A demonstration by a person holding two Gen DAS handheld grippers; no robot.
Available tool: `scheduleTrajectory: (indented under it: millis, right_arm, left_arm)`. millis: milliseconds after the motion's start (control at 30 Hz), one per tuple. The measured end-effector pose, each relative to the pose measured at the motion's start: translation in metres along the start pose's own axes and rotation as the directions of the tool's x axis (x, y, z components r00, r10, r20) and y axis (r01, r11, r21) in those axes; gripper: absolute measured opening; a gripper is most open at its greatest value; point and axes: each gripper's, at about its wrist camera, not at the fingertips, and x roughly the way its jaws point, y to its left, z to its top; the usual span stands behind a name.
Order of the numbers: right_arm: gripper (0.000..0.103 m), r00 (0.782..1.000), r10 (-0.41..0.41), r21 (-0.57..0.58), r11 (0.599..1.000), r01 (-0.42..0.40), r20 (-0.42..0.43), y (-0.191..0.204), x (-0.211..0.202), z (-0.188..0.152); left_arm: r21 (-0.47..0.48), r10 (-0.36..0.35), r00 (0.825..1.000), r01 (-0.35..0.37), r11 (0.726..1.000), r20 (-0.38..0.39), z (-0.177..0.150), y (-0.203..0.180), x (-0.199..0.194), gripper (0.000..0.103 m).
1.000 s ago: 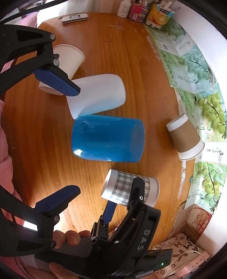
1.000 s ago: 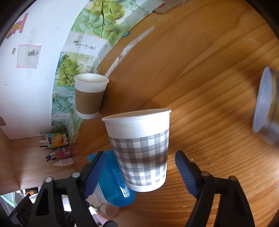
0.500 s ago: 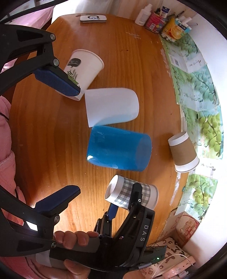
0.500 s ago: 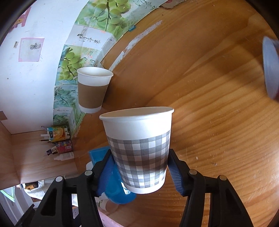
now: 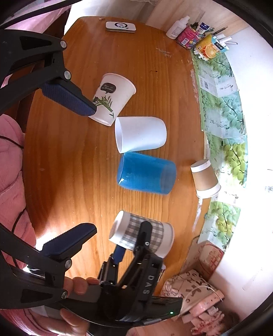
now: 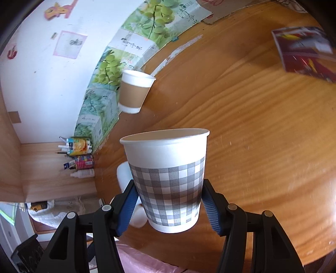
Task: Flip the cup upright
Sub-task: 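Lift the grey-checked cup with the right gripper and carry it across the desk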
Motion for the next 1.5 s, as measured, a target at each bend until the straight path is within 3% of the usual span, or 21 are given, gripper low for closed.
scheduleTrajectory:
  millis: [567,967,1167,1500]
  right_arm:
    - [0.061,0.998,-0.062,-0.136,0.989,0.065,0.022,0.013,-0.005,-0.076]
    - [0.061,0.992,-0.115,-0.154,0.981,0.121,0.042,0.005,0.019,-0.13]
    - [0.061,0.992,-0.124,-0.132,0.983,0.126,0.029,-0.003,0.03,-0.149]
    - [0.063,0.987,-0.153,-0.122,0.98,0.158,0.049,-0.011,0.046,-0.172]
  left_arm:
    - [-0.055,-0.088,0.992,0.093,0.994,0.089,-0.04,0.042,-0.024,0.102]
    - [0.013,-0.111,0.982,0.11,0.994,0.15,-0.08,0.072,-0.047,0.102]
    - [0.049,-0.094,0.986,0.088,0.995,0.136,-0.092,0.082,-0.047,0.102]
    - [0.148,-0.164,0.986,0.157,0.976,0.039,-0.1,0.079,-0.027,0.102]
